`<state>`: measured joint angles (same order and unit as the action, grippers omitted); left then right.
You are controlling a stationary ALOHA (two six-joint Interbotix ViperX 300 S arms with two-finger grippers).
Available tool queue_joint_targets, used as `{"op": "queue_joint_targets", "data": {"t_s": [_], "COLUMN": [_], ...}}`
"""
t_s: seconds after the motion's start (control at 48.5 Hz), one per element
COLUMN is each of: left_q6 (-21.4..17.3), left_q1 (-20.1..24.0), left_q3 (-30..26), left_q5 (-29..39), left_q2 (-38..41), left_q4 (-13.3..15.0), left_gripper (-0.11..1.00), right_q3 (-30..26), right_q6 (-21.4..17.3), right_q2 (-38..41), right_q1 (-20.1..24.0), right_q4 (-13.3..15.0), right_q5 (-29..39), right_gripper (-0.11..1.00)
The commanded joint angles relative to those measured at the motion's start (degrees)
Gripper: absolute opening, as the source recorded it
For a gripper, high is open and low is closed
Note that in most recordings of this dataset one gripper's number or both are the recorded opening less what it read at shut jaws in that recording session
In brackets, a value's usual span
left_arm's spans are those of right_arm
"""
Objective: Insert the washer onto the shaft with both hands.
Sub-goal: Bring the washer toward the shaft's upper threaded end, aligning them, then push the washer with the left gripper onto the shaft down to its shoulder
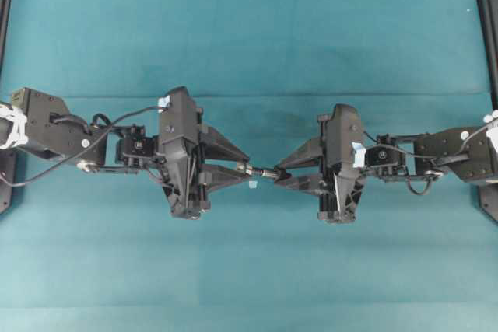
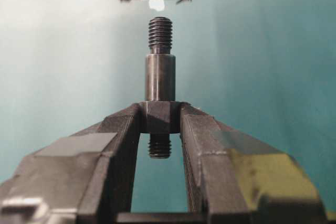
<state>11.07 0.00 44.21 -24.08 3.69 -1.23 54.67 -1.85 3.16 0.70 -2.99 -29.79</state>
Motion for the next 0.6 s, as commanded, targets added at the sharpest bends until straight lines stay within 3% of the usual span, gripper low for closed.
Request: {"op": "queue_joint_targets", "data": {"t_s": [0.0,0.578], "left_q6": [0.2,0.2], "left_q1": [-0.2,-0.2], "left_q3": [-0.9,-1.9], "left_q5": [-0.6,-0.6], "left_q2": [-0.4,1.1], "left_q4": [0.0,0.0], "left_gripper": [0.37,0.37], "right_q3": [-0.8,-1.0], "right_q6": [-0.5,-0.5], "right_q2": [-0.4,-0.4], "right_q1": [0.2,0.1], "right_q4": [-0.4,-0.5], "right_q5": [-1.2,-1.9], "right_gripper": [0.0,0.0]}}
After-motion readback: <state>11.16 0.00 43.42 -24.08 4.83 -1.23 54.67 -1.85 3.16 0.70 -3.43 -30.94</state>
